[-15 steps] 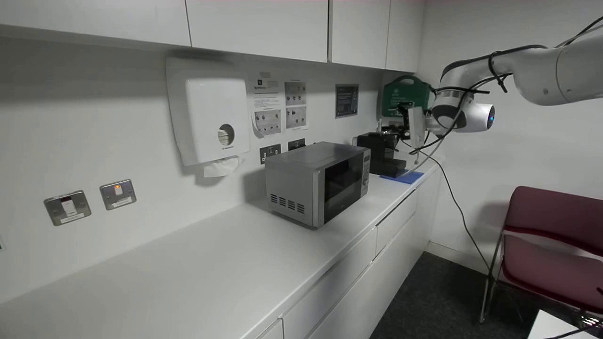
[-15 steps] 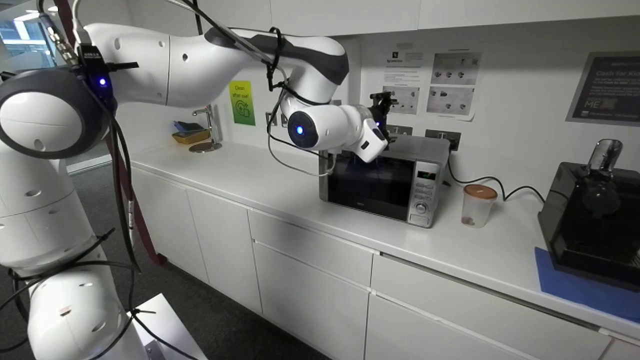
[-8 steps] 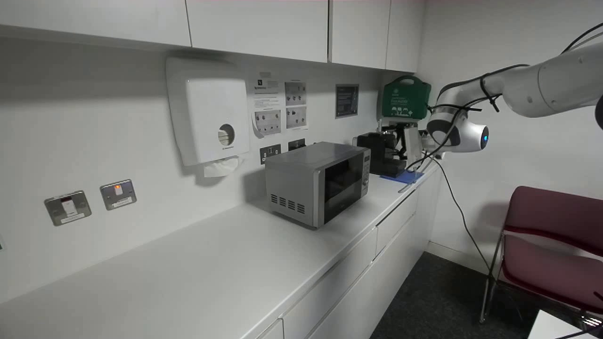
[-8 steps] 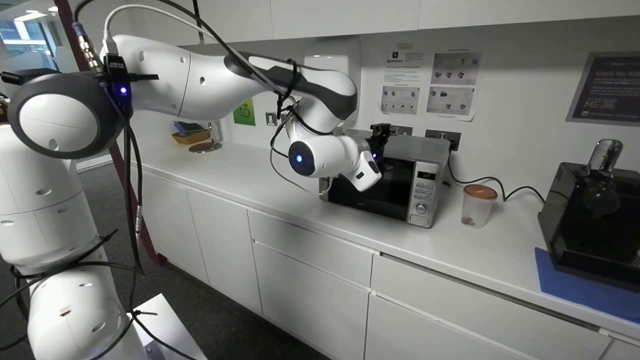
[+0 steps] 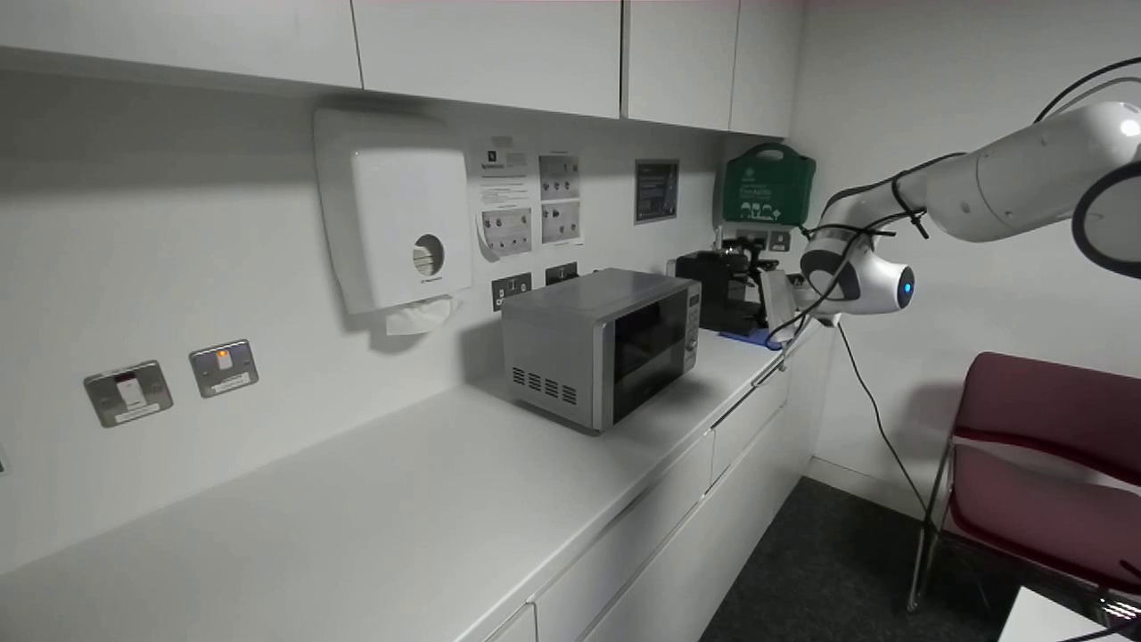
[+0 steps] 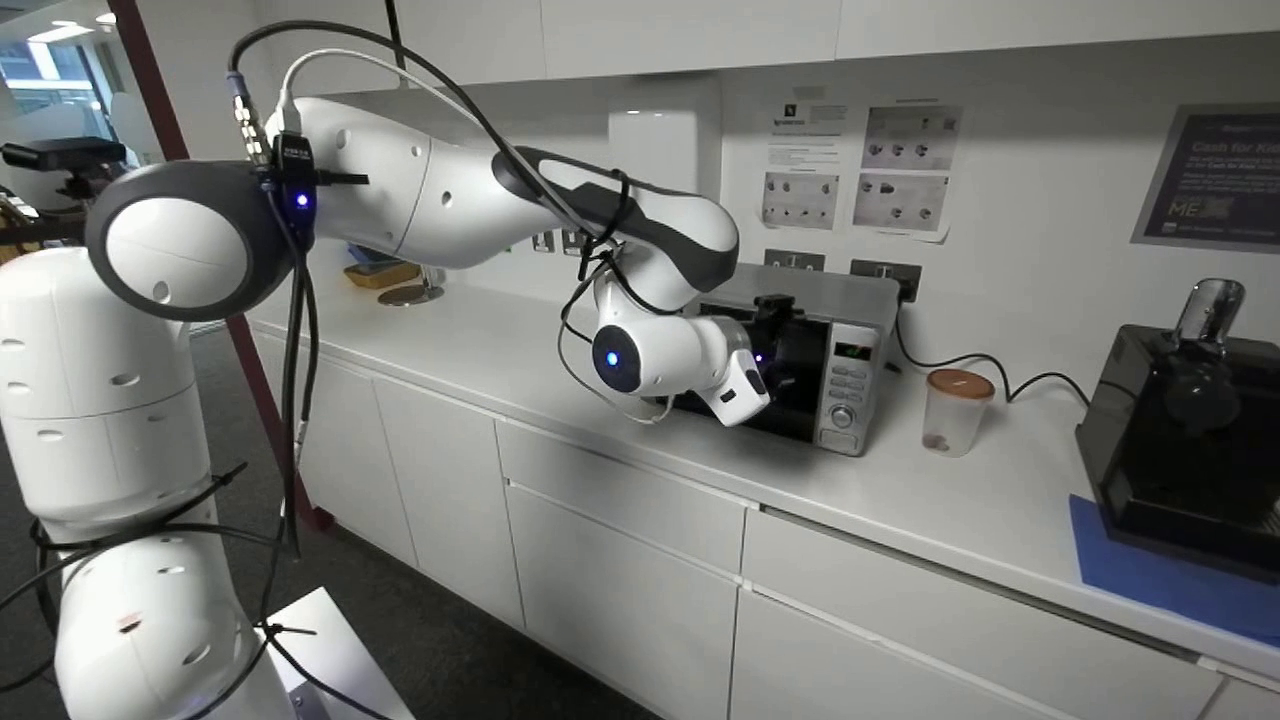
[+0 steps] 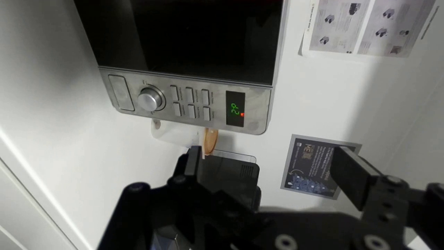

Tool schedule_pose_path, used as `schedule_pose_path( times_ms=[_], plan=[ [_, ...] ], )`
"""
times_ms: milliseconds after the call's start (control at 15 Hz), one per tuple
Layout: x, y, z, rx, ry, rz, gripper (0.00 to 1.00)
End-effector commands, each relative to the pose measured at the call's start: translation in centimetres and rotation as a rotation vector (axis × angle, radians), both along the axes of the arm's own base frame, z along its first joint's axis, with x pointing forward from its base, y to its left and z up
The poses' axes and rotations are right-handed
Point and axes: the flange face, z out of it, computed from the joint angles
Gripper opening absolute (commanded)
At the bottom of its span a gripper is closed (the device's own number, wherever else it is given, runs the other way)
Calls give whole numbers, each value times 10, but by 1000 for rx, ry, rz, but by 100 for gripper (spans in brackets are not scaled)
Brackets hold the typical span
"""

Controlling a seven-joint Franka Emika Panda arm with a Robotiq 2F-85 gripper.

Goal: Press a button on the microwave.

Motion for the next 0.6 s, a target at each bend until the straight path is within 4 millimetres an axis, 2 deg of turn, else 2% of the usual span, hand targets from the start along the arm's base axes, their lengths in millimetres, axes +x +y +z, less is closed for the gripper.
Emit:
schedule_pose_path(
  times_ms=[0, 200, 333, 400, 533],
  plan=[
    [12, -25, -10, -24, -26, -29, 100],
    [17, -33, -23, -22, -6, -13, 100],
    [15, -16, -45, -36, 92, 124, 100],
    [13, -25, -36, -42, 62, 43, 100],
    [17, -18, -48, -41, 106, 91, 100]
  ],
)
